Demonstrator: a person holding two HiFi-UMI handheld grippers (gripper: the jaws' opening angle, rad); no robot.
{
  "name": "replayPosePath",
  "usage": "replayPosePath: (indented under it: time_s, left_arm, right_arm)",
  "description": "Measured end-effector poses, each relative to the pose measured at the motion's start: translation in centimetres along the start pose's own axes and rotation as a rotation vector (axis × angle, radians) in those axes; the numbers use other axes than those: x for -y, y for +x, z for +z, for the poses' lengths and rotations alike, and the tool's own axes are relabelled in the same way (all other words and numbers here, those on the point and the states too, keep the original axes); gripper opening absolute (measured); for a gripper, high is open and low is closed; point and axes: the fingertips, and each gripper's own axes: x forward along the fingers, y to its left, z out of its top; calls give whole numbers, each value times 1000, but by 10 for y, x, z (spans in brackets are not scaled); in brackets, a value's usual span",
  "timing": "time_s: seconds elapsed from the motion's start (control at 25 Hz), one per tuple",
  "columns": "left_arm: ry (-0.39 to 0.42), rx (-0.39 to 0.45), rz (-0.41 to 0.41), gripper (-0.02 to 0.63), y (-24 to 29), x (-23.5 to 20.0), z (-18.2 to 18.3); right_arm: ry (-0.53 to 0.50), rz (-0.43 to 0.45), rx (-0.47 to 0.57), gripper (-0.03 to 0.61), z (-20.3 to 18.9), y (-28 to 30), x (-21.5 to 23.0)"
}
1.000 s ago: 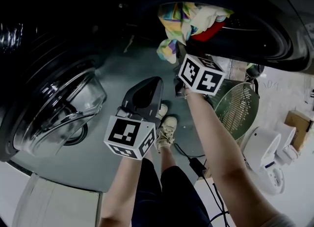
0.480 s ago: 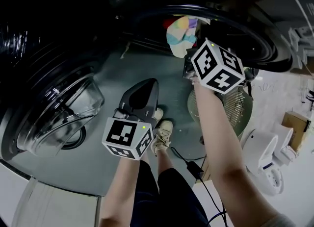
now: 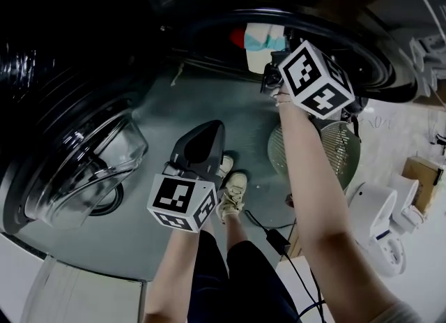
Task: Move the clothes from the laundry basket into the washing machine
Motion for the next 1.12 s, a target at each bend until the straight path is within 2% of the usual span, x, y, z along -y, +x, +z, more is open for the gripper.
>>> replayPosePath:
  time_s: [0.04,0.16,0.2,0.24,0.32,0.44,0.6,0.68,0.72,0.76,0.8,0.84,1.0,1.12]
  left_arm:
    - [-2,-4,1,6,0,-1,-2]
    - [-5,-10,2,6,0,-1,-5]
    - [-4,-12,1,6,0,-1,-6]
    - [-4,-14,1,6,1,-1,-7]
    - [-5,-17,2,6,2,-2,-7]
    - [-2,-17,0,6,4,-1,-6]
    - [0,-14,-2,6,6,-2,-4]
    - [-1,-11,-2,6,6,-3,-3]
    - [-1,-10,-3,6,7,-4,-3]
    - [-1,-9,-5,6,7,-4,-3]
    - [-3,-7,-6,6,6,-4,-2]
    - [-4,-3,-7,6,6,-4,-1]
    - [-2,19,-15,6,4,0,6]
    - [-1,36,-13,6,2,0,12]
  right_arm:
    - [12,1,-45,91,-13,4,2]
    - [65,-12,-177,411,-52,7,11]
    - [75,-20,-209,460,-63,4,14]
    - [80,-25,-233,482,-72,0,15]
    - [77,-28,-279,496,-92,-13,16]
    - [63,-10,-366,487,-127,-33,12]
    - [17,-3,-482,348,-169,-42,11]
    - [2,-7,-509,317,-175,-37,14]
    - [-6,-5,-518,274,-175,-33,14]
    - [-16,5,-521,197,-172,-28,13]
    - [-27,21,-518,125,-168,-23,10]
    - [-40,40,-506,93,-162,-17,7]
    - [-91,69,-380,75,-122,8,-1]
    - [-79,81,-272,75,-86,24,-4]
